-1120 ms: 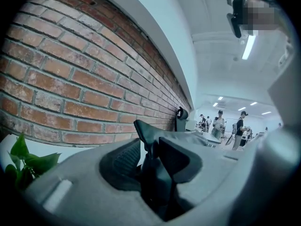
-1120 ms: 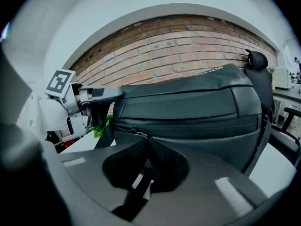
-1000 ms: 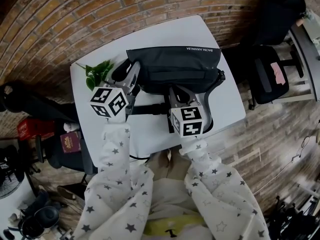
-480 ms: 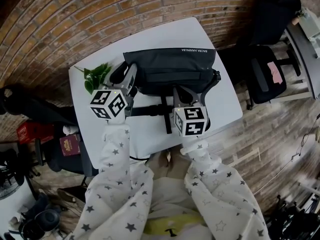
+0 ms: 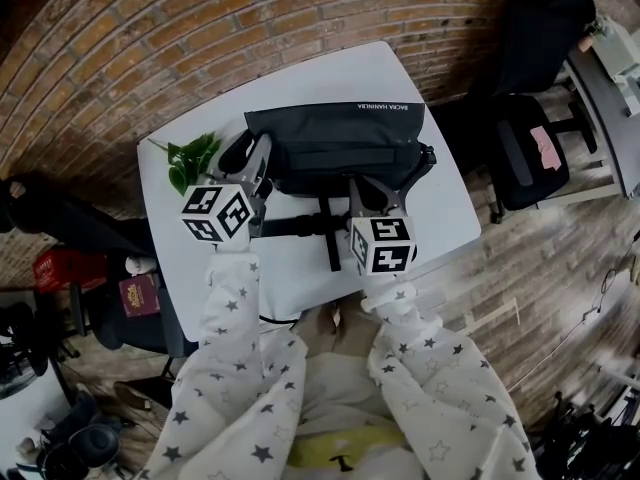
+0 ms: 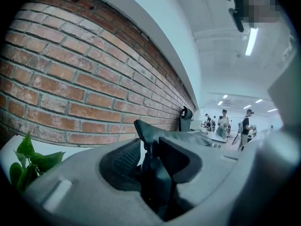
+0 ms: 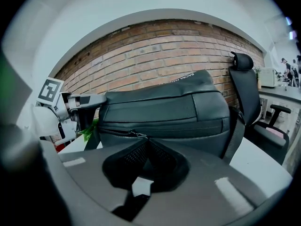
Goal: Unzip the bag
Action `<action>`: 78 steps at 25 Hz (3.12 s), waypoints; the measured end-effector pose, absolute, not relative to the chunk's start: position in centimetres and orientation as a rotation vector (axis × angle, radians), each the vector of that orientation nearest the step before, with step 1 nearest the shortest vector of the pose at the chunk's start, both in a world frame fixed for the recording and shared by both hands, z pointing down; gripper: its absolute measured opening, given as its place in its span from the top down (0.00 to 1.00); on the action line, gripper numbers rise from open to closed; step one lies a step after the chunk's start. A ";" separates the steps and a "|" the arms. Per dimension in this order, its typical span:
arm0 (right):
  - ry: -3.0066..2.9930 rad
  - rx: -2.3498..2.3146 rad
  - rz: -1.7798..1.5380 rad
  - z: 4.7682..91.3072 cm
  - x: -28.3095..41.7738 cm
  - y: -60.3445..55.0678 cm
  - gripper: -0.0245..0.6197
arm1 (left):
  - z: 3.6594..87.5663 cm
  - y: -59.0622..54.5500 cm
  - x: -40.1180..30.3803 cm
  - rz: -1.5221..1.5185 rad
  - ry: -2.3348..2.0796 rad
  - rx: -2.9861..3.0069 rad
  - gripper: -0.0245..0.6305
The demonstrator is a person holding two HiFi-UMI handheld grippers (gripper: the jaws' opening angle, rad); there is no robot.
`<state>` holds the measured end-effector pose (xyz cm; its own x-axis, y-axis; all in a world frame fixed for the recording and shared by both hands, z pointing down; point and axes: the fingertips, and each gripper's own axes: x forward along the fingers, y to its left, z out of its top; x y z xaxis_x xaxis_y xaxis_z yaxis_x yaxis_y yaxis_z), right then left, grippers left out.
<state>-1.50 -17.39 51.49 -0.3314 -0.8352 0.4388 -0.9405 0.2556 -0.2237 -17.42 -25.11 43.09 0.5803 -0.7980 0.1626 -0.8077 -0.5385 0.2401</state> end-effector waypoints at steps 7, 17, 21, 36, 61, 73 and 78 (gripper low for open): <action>-2.279 1.691 0.676 51.3 -0.1 -17.3 0.93 | 43.1 -25.1 -17.5 0.069 -1.343 2.522 0.78; -2.259 1.737 0.713 51.2 1.1 -17.3 0.93 | 43.4 -25.1 -17.6 0.106 -1.371 2.535 0.78; -2.231 1.787 0.739 51.3 2.5 -17.3 0.93 | 43.4 -25.1 -17.7 0.113 -1.386 2.533 0.78; -2.145 1.915 0.756 50.9 7.1 -16.9 0.93 | 43.2 -25.2 -17.9 0.107 -1.417 2.519 0.78; -2.056 2.041 0.826 51.0 10.3 -17.2 0.93 | 43.5 -25.6 -18.3 0.118 -1.461 2.501 0.78; -2.099 1.916 0.838 52.0 11.1 -17.0 0.89 | 43.4 -25.1 -18.4 0.114 -1.472 2.487 0.77; -2.202 1.785 0.701 51.1 11.2 -15.8 0.77 | 42.5 -23.0 -18.9 0.105 -1.496 2.492 0.77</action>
